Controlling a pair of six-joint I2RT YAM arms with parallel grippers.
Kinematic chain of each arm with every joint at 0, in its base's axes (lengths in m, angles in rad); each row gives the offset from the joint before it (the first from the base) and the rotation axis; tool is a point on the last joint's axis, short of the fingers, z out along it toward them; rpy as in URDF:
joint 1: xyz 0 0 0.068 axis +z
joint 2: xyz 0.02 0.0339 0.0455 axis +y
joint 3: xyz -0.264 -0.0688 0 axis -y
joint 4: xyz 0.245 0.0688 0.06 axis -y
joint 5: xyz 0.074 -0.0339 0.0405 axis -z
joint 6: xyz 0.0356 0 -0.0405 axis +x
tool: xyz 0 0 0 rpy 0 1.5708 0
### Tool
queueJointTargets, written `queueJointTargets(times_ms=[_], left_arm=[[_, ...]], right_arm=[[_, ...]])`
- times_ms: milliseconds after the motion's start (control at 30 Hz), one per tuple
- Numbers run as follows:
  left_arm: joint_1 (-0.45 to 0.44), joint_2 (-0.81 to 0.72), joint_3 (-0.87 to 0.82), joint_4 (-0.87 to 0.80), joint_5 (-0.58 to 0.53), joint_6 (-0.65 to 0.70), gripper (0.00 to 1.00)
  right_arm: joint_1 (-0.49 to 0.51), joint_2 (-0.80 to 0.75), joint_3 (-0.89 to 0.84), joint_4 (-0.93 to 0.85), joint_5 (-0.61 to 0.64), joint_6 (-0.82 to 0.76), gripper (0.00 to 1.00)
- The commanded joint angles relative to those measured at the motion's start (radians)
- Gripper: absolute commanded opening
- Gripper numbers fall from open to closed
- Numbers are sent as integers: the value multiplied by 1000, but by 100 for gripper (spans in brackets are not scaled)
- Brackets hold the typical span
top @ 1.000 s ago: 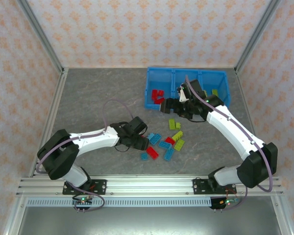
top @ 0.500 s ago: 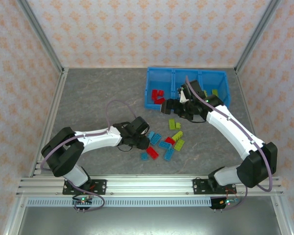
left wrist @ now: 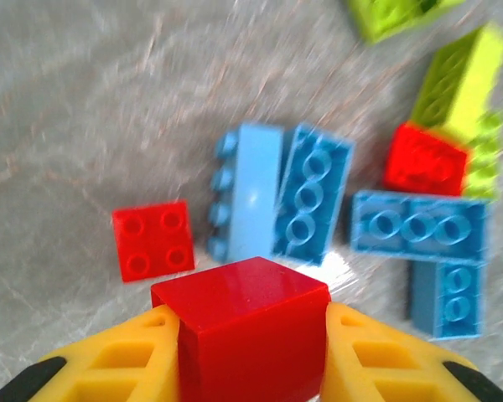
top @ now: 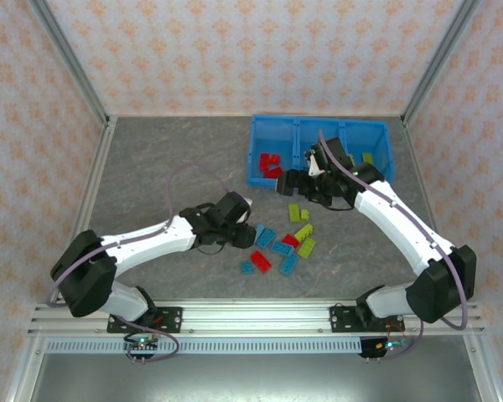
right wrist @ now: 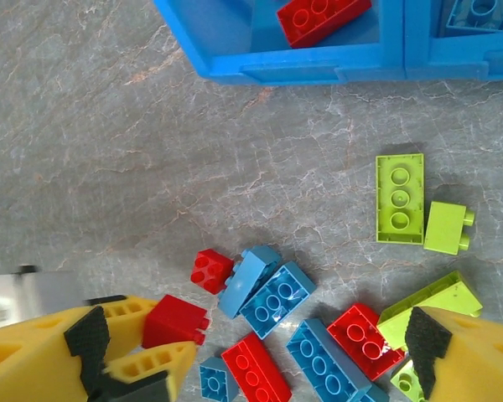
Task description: Sort the legos into containers by color
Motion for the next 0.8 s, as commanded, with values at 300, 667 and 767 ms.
queueJointTargets(times_ms=[300, 667, 767], left_arm=[[167, 443, 706, -47, -181, 233, 28], [218, 848, 1350, -249, -223, 299, 57], [217, 787, 1324, -241, -198, 308, 62]], right_arm=[[2, -87, 3, -52, 136, 61, 94], [2, -170, -22, -93, 180, 64, 94], [3, -170, -36, -89, 180, 67, 94]])
